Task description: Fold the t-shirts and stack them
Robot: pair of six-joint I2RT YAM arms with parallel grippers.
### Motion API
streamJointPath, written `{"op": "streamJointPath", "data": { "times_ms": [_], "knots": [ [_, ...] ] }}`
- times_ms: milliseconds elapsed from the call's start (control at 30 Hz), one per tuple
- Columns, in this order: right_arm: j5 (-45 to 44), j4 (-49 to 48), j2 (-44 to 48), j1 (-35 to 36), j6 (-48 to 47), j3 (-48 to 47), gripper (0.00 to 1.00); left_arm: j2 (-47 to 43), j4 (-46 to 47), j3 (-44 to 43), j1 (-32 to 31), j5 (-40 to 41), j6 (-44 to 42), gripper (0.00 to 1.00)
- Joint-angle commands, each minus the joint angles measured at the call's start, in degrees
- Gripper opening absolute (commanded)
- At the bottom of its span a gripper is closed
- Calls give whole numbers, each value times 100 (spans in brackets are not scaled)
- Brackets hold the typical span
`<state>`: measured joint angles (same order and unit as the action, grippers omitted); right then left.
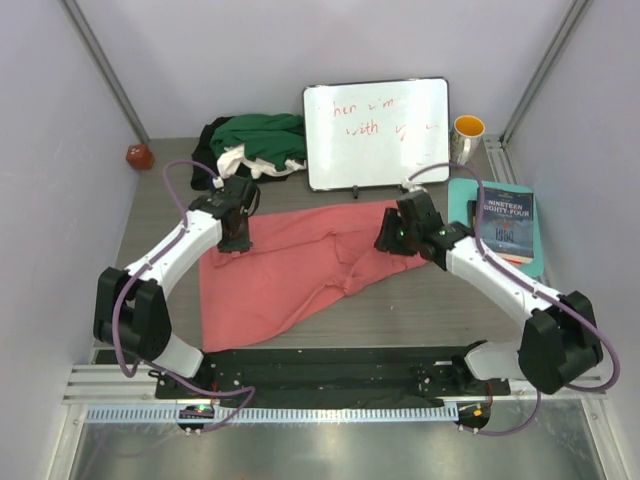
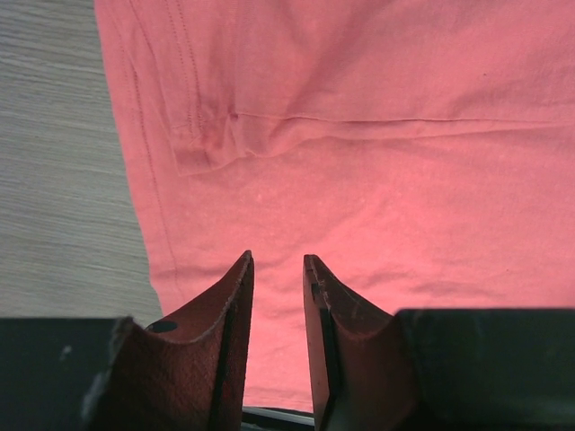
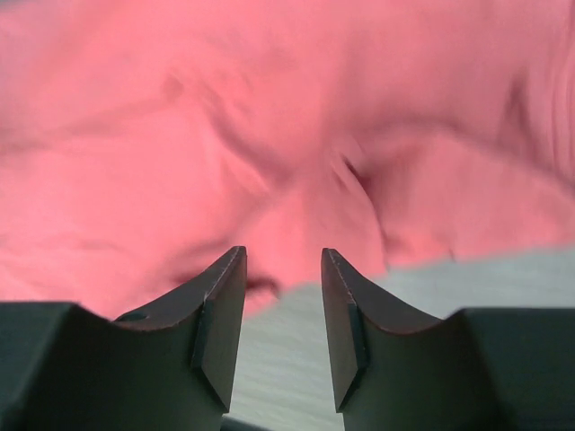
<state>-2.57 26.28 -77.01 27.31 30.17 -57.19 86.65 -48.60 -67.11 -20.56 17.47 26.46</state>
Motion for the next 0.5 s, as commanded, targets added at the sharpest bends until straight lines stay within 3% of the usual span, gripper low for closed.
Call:
{"op": "streamJointPath", "data": {
  "times_ms": [0, 467],
  "knots": [
    [134, -430, 326, 29, 812, 1479, 45, 27, 175, -48, 8, -86, -62, 30],
    [-560, -923, 160, 301, 964, 1737, 50, 53, 167, 14, 8, -51, -106, 31]
  ]
}}
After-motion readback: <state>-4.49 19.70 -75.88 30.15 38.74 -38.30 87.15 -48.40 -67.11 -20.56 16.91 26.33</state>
